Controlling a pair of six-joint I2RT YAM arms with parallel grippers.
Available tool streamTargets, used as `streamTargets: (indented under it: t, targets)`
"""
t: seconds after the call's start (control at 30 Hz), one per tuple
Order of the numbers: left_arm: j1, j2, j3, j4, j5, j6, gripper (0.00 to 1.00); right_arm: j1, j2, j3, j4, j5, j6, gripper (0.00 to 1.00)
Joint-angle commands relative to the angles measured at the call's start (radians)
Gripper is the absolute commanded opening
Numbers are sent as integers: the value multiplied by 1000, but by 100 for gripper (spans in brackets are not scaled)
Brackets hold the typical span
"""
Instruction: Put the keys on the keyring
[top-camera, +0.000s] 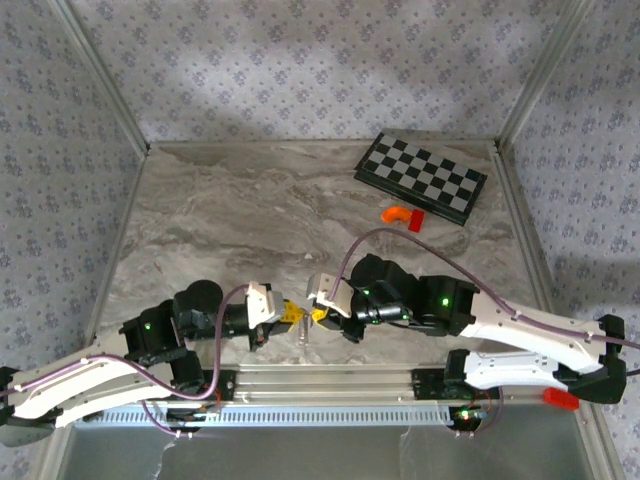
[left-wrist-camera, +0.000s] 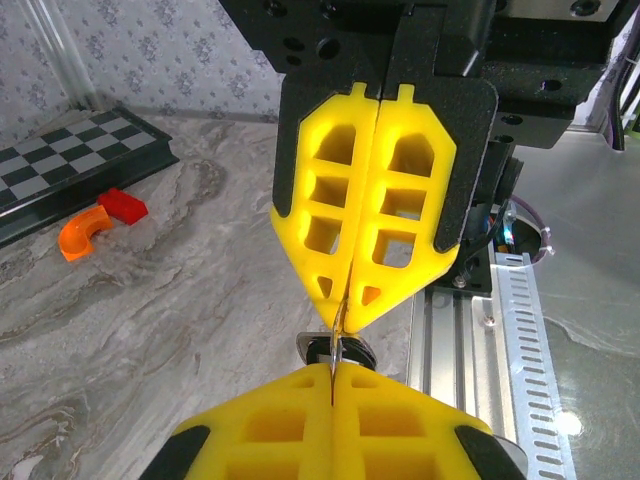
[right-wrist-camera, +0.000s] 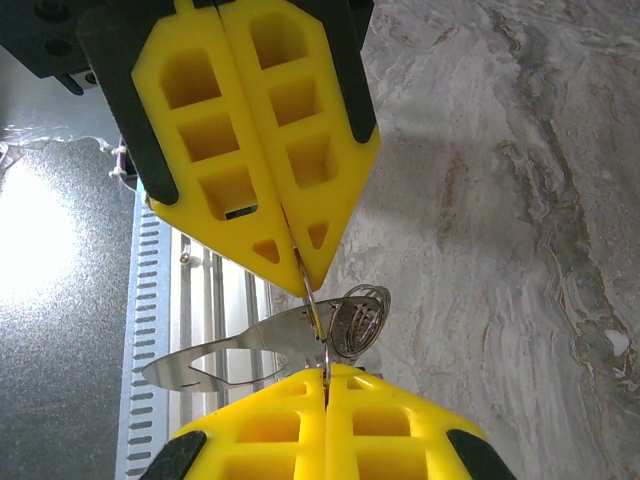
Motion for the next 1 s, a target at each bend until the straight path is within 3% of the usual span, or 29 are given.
streamTargets:
  t: [0.0,0.97]
  targets:
    - [-10,-15,24,16,-13,19,0,14,-1,32,3,10,-16,0]
    - [-15,-16,24,14,-18,19,0,23,-18,34,-26,51,-19,0]
